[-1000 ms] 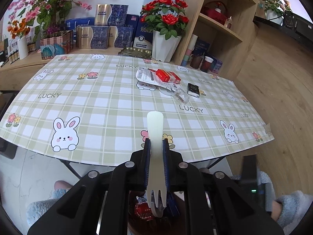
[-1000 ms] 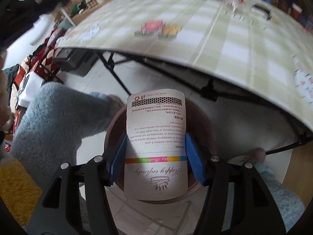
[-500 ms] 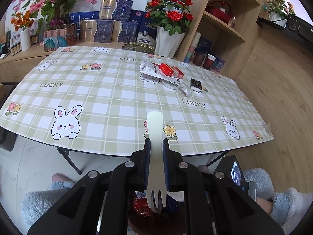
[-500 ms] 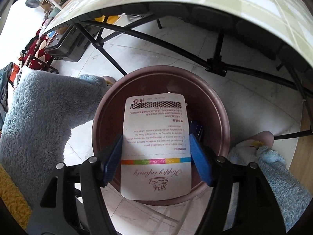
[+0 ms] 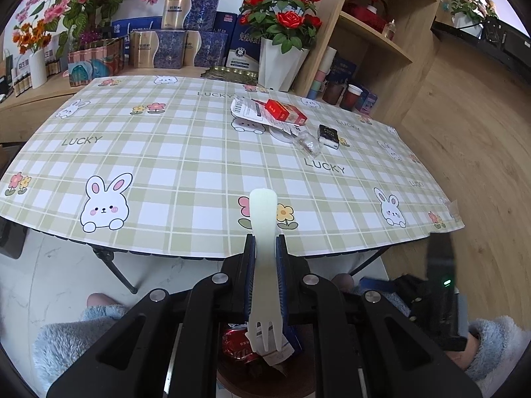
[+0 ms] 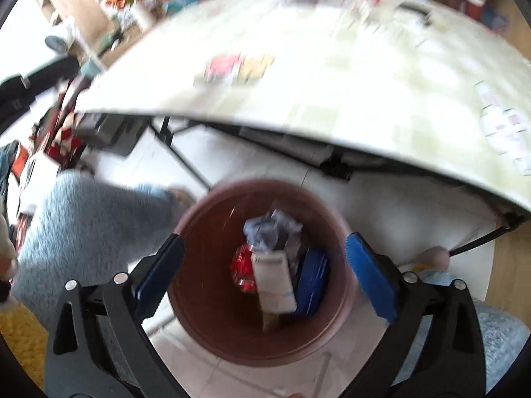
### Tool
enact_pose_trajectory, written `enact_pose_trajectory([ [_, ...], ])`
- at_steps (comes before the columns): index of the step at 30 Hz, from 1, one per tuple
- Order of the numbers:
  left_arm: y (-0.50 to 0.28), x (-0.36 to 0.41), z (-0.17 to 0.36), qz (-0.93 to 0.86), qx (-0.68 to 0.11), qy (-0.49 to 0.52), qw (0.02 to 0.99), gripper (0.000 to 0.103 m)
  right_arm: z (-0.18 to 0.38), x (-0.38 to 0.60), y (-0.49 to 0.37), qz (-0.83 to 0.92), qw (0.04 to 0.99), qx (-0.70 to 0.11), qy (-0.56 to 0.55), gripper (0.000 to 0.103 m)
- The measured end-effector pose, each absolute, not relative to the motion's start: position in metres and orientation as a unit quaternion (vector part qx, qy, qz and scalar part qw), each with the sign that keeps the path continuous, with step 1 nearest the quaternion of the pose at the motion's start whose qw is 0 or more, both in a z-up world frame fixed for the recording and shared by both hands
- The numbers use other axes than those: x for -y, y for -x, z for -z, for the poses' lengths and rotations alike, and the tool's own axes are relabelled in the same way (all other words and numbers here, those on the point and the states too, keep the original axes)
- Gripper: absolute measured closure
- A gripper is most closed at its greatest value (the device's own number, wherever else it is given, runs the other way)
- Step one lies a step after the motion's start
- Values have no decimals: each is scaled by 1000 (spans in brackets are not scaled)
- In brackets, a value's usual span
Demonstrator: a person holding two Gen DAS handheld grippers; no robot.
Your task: Collect trash
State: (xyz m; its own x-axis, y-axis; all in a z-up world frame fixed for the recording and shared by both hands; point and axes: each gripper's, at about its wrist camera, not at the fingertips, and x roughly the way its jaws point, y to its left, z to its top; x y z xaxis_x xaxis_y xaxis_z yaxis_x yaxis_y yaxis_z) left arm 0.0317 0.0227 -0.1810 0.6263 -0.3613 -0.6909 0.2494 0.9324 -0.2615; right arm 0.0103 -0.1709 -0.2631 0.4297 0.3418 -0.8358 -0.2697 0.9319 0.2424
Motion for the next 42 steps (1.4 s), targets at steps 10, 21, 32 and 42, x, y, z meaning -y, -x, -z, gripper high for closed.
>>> enact_pose_trajectory([
  [10, -30, -3, 189, 222, -397, 16, 890, 91, 217, 210, -6, -115, 920, -375, -6, 6],
  [21, -20, 15, 234, 282, -415, -32, 864, 91, 229, 220, 2, -74, 927, -367, -7, 6],
  [32, -20, 29, 278, 290, -469, -59, 832, 90, 241, 224, -4, -67, 918, -390, -23, 6],
  [42, -23, 27, 286, 295, -481, -49, 824, 48, 243, 229, -4, -65, 917, -393, -33, 6],
])
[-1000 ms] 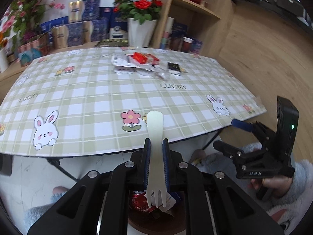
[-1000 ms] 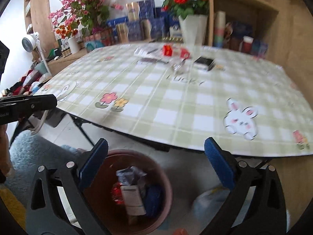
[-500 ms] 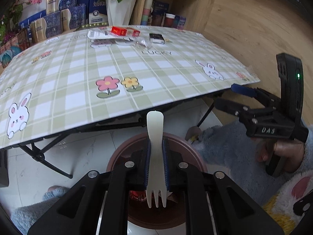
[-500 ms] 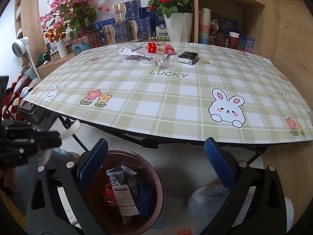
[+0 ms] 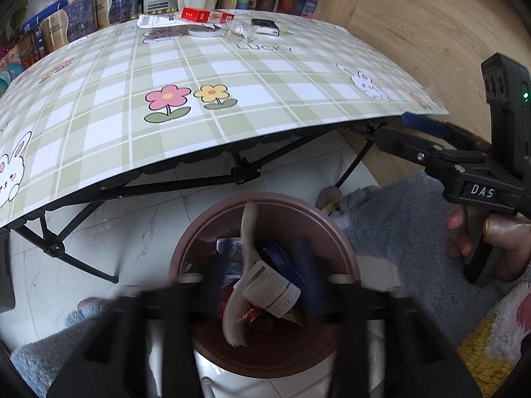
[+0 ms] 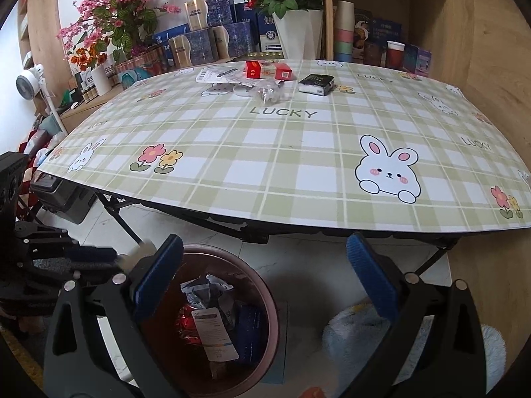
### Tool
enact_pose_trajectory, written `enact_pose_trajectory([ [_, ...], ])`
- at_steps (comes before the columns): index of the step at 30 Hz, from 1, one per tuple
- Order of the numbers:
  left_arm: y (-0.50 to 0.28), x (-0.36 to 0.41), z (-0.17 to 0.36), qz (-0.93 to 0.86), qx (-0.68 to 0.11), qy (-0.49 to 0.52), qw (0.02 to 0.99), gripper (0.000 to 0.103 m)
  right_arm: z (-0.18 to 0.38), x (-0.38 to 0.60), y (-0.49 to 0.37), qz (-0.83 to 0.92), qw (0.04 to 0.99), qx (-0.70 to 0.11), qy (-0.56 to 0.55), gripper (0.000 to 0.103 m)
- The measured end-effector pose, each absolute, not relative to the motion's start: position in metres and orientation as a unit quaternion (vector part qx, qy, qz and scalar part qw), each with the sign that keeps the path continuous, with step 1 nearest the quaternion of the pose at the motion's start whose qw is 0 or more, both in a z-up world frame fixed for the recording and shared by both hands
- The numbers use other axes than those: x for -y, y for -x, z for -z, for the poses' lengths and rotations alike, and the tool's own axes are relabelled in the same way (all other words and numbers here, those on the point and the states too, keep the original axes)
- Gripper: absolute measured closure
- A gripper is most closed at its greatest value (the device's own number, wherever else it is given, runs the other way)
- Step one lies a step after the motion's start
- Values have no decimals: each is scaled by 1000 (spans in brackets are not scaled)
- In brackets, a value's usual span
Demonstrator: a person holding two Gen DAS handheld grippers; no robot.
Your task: Collect trash
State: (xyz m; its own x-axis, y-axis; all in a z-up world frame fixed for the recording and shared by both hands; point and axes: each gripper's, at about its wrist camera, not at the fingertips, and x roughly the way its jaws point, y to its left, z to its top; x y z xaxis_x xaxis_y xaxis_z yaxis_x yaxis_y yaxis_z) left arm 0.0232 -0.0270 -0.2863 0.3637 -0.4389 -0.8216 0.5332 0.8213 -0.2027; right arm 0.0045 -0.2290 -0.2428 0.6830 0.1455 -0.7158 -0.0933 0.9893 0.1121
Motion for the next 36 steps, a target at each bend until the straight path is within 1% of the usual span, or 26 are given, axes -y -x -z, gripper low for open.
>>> enact_pose_trajectory([
  [2, -23, 25, 283, 293, -474, -41, 829, 43, 243, 231, -5, -64, 916, -394, -37, 6],
  [4, -24, 19, 277, 279, -461, -30, 842, 29, 243, 232, -5, -62, 916, -394, -39, 6],
  [5, -24, 16, 274, 272, -454, -24, 848, 26, 243, 232, -5, -62, 917, -393, -40, 6],
  [6, -25, 10, 268, 260, -440, -11, 859, 20, 243, 233, -4, -61, 917, -393, -40, 6],
  [7, -26, 6, 265, 253, -433, -3, 865, 16, 243, 232, -4, -61, 917, -392, -39, 6],
  [9, -28, -5, 256, 234, -415, 20, 879, 12, 242, 232, -4, -63, 917, -392, -38, 6],
  [14, -35, -27, 238, 197, -385, 51, 900, 9, 236, 232, -8, -71, 919, -386, -40, 6],
  [21, -64, -35, 210, 167, -368, 20, 915, 9, 221, 234, -26, -89, 923, -371, -56, 6],
  [24, -78, -38, 196, 165, -350, 23, 922, 9, 209, 238, -33, -98, 927, -358, -53, 6],
  [29, -101, -38, 178, 171, -329, 26, 928, 9, 196, 250, -57, -96, 927, -359, -54, 6],
  [36, -126, -36, 173, 179, -322, 15, 930, 9, 193, 276, -87, -72, 925, -361, -96, 6],
])
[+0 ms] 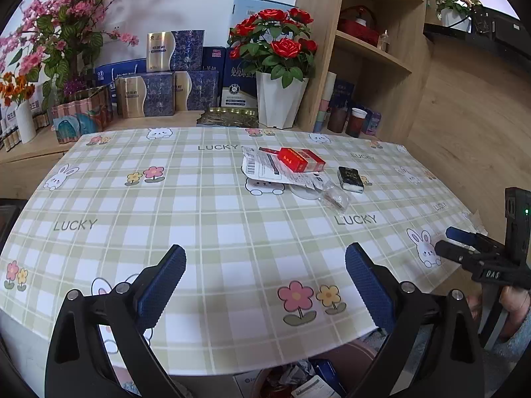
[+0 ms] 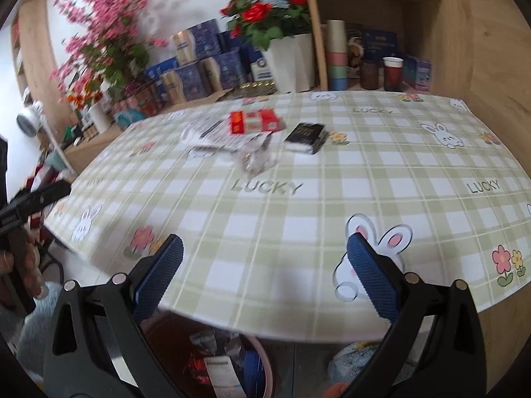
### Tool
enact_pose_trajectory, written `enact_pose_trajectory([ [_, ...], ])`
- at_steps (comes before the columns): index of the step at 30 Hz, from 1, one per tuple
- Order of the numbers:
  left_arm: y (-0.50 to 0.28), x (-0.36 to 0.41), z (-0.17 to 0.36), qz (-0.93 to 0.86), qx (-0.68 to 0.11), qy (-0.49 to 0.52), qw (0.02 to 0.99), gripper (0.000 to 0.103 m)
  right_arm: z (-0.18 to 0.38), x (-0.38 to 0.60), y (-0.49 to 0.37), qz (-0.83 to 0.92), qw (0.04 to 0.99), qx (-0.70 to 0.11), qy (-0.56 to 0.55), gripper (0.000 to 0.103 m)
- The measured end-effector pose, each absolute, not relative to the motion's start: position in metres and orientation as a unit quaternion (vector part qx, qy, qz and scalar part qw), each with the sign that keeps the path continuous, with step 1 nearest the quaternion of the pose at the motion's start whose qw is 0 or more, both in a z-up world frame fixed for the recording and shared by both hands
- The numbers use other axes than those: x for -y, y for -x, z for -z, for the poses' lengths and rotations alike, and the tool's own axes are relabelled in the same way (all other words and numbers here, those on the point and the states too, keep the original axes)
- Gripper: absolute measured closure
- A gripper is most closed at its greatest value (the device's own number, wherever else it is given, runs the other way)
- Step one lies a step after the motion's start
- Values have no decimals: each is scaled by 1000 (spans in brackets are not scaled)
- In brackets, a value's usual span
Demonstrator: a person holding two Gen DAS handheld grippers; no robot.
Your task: Collect trash
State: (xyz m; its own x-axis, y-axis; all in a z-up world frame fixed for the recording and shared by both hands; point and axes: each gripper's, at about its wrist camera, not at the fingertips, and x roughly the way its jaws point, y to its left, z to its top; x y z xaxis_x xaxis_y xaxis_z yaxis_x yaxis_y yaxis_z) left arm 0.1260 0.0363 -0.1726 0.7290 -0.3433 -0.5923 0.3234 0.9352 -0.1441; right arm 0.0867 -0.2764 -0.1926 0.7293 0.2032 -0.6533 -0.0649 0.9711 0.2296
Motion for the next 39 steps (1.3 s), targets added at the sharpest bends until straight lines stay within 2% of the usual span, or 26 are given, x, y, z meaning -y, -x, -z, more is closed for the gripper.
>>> enact_pose_trajectory([
  [10, -170, -31, 184, 171, -333, 6, 927, 9, 210, 294, -152, -68, 905, -408, -96, 6],
  [20, -207, -36, 187, 156, -337, 19, 928, 9, 208, 274, -228, -112, 908, -399, -54, 6],
  [22, -212, -35, 187, 156, -338, 18, 928, 9, 211, 265, -242, -124, 903, -408, -47, 15],
  [26, -220, -38, 188, 154, -337, 41, 928, 9, 221, 242, -260, -147, 893, -425, -21, 18],
  [29, -228, -37, 191, 152, -343, 48, 926, 9, 232, 227, -270, -155, 885, -439, -5, 29],
  [35, -234, -33, 194, 154, -347, 52, 924, 9, 243, 213, -279, -156, 882, -445, 20, 30],
  [37, -236, -31, 196, 157, -351, 53, 922, 9, 243, 213, -280, -154, 881, -446, 21, 37],
  [39, -238, -28, 197, 158, -353, 56, 921, 9, 245, 211, -281, -151, 882, -445, 32, 39],
])
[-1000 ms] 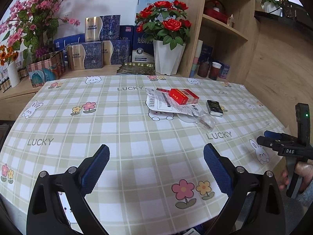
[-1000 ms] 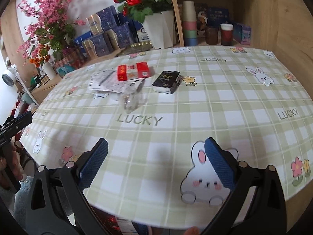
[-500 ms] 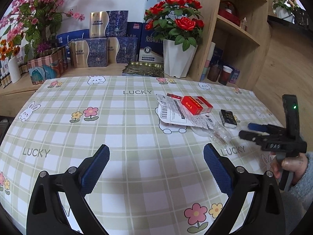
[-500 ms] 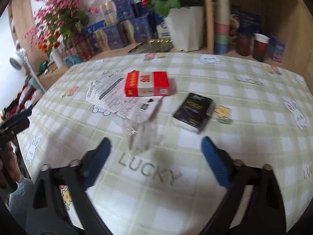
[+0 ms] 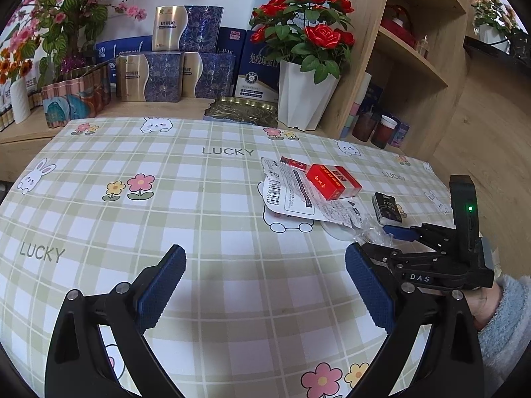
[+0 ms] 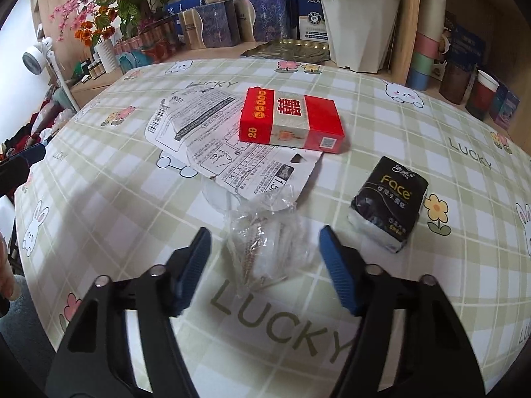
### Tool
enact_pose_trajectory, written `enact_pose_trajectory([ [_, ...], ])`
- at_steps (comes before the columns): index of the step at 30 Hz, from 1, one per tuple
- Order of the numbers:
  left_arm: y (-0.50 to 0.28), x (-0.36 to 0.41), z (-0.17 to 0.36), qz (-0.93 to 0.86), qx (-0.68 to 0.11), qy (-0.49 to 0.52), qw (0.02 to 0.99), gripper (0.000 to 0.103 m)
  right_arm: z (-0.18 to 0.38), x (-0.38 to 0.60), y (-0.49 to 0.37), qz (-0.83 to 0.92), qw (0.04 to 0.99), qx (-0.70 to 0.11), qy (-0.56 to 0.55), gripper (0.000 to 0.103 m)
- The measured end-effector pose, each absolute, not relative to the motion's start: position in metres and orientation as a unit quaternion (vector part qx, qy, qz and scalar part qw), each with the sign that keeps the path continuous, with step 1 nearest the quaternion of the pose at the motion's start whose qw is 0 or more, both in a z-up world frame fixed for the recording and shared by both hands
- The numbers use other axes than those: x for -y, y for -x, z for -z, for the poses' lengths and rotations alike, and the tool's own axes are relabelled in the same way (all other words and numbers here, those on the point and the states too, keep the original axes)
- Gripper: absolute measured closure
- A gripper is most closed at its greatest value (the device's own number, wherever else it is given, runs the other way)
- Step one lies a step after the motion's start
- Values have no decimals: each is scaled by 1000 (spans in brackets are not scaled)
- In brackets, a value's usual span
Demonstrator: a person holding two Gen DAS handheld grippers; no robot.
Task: Collect trash
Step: 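Grasp the clear plastic bag with the right gripper while the left grasps the white receipt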
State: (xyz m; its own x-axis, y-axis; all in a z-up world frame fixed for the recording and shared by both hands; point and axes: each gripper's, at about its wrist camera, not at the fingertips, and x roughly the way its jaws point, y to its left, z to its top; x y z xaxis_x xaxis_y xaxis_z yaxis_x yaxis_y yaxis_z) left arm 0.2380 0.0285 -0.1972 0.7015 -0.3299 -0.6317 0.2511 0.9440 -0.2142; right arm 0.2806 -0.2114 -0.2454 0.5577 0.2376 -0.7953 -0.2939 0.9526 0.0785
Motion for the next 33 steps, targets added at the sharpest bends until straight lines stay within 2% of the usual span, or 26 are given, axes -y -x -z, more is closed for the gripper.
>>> enact_pose_trajectory([
  [1, -239, -28, 198, 158, -354, 58, 920, 9, 246, 211, -280, -151, 882, -445, 34, 41],
  [3, -241, -26, 200, 162, -358, 65, 917, 9, 247, 211, -280, -154, 882, -445, 36, 55],
  [9, -254, -19, 204, 164, -370, 74, 911, 9, 240, 213, -267, -171, 895, -411, 38, 71],
  [11, -263, -20, 204, 168, -373, 95, 907, 10, 235, 217, -261, -165, 905, -391, 33, 73],
  [13, -272, -19, 204, 171, -378, 107, 904, 15, 231, 221, -258, -156, 912, -379, 21, 75],
  [17, -295, -16, 209, 178, -385, 126, 897, 16, 224, 234, -250, -125, 928, -351, -5, 76],
  [23, -337, -5, 224, 194, -418, 150, 875, 30, 225, 252, -255, -94, 929, -354, -42, 77],
  [26, -351, 0, 225, 197, -414, 148, 876, 33, 227, 254, -257, -95, 927, -359, -45, 77],
  [29, -370, -3, 231, 199, -423, 185, 864, 34, 227, 249, -258, -101, 926, -363, -35, 77],
  [33, -390, -14, 249, 189, -441, 278, 832, 45, 229, 243, -259, -110, 923, -369, -23, 77],
])
